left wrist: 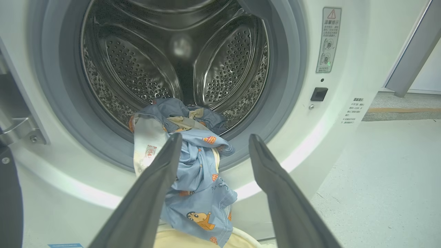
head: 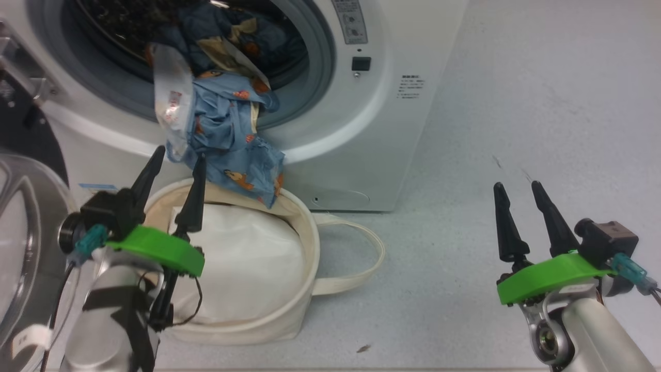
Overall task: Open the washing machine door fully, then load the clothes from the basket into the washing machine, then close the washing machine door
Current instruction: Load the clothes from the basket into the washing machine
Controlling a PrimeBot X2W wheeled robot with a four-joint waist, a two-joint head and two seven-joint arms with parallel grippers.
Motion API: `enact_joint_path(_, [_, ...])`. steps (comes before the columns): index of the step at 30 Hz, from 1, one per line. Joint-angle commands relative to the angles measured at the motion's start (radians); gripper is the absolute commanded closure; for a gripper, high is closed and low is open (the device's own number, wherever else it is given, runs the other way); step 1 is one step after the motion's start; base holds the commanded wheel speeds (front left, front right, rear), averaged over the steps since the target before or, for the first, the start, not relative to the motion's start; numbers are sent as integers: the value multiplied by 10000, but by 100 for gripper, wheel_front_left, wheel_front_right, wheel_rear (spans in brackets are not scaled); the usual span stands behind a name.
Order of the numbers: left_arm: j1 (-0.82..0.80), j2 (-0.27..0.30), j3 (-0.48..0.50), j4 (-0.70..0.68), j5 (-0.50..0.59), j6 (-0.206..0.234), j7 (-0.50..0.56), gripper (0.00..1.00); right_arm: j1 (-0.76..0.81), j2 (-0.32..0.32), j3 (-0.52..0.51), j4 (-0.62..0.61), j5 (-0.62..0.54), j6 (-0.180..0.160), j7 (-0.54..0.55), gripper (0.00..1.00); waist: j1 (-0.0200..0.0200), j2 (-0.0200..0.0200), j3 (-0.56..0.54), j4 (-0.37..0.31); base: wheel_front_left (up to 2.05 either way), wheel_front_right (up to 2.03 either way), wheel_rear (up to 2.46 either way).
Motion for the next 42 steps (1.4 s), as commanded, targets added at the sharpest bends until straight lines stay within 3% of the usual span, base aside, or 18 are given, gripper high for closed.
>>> enact_joint_path(1, [134,199,517,-702,142,-58,-48,0,-40,-198,226,-406,-31,56,-124,0,4,-1,-227,212,0,0,0])
enact_joint_path(13, [1554,43,1564,-1839,361,-215,-49,0,216,-435,-78,-1426,-554,56,-124,0,4,-1,-399,218,0,0,0])
enact_joint_path(31, [1564,-313,2143,-1699,692,-316,-49,0,270,-459,-497,-1444,-622,56,-124,0,4,-1,-211,113,0,0,0])
enact_joint_path(37, [1352,-439,1951,-652,84,-327,-49,0,155,-397,-483,-1495,-657,56,-124,0,4,-1,170,-37,0,0,0])
enact_joint_path(42, [708,-160,1179,777,-675,-329,-49,0,-39,-340,-450,-1649,-755,56,-124,0,4,-1,737,-290,0,0,0])
